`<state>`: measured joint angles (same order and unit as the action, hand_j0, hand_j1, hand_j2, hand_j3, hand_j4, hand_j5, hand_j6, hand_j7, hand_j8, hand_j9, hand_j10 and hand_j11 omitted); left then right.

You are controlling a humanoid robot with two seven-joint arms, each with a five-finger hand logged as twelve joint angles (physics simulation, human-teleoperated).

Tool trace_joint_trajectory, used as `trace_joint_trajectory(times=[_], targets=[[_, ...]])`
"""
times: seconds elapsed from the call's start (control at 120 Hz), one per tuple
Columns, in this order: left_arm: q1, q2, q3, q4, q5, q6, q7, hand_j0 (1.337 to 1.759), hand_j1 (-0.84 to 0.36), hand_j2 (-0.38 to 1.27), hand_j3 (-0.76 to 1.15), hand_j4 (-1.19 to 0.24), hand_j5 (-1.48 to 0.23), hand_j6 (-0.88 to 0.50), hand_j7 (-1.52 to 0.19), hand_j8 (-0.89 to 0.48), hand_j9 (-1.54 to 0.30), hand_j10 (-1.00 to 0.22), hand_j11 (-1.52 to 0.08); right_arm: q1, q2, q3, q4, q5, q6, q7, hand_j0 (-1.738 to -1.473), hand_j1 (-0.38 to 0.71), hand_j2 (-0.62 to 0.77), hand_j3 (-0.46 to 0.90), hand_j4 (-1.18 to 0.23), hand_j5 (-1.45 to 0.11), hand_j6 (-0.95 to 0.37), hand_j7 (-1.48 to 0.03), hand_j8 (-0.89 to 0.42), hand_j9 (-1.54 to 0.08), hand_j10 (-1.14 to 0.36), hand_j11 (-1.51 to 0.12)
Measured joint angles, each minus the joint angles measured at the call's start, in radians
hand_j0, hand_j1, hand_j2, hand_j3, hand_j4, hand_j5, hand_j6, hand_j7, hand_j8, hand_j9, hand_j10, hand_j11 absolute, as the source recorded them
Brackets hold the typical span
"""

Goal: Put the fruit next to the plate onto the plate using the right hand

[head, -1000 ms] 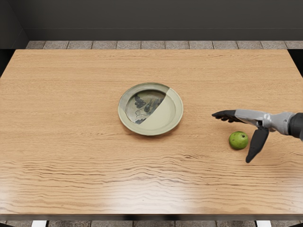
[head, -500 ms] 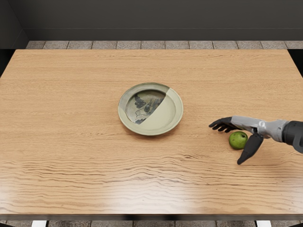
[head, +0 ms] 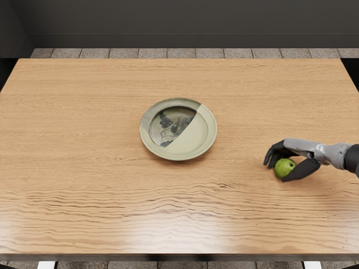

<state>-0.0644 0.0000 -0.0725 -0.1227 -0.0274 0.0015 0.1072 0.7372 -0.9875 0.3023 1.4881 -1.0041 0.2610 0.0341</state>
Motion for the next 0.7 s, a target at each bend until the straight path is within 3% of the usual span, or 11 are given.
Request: trace_joint_trajectory(times=[0.058, 0.275, 0.7], targets=[[0.000, 0.000, 0.000, 0.000, 0.000, 0.000, 0.000, 1.658, 0.33, 0.00, 0.00, -0.02, -0.02, -0.02, -0.02, -0.02, -0.02, -0.02, -0.02, -0.001, 0.001, 0.001, -0.007, 0.002, 0.001, 0.001, -1.652, 0.32, 0.09, 0.00, -0.65, -0.87, -0.66, -0.85, -0.36, -0.88, -0.35, -0.89], [0.000, 0.000, 0.000, 0.000, 0.000, 0.000, 0.000, 1.658, 0.33, 0.00, 0.00, -0.02, -0.02, -0.02, -0.02, -0.02, -0.02, -0.02, -0.02, 0.010, 0.004, 0.001, -0.025, -0.003, 0.012, 0.000, -1.644, 0.33, 0.08, 0.00, -0.77, -1.08, -0.59, -1.04, -0.26, -1.09, -0.26, -1.12], [0.000, 0.000, 0.001, 0.000, 0.000, 0.000, 0.000, 1.658, 0.33, 0.00, 0.00, -0.02, -0.02, -0.02, -0.02, -0.02, -0.02, -0.02, -0.02, 0.141, 0.003, 0.063, -0.039, 0.037, 0.175, -0.005, -1.639, 0.43, 0.20, 0.00, -0.81, -1.22, -0.49, -1.12, -0.15, -1.18, -0.16, -1.21]])
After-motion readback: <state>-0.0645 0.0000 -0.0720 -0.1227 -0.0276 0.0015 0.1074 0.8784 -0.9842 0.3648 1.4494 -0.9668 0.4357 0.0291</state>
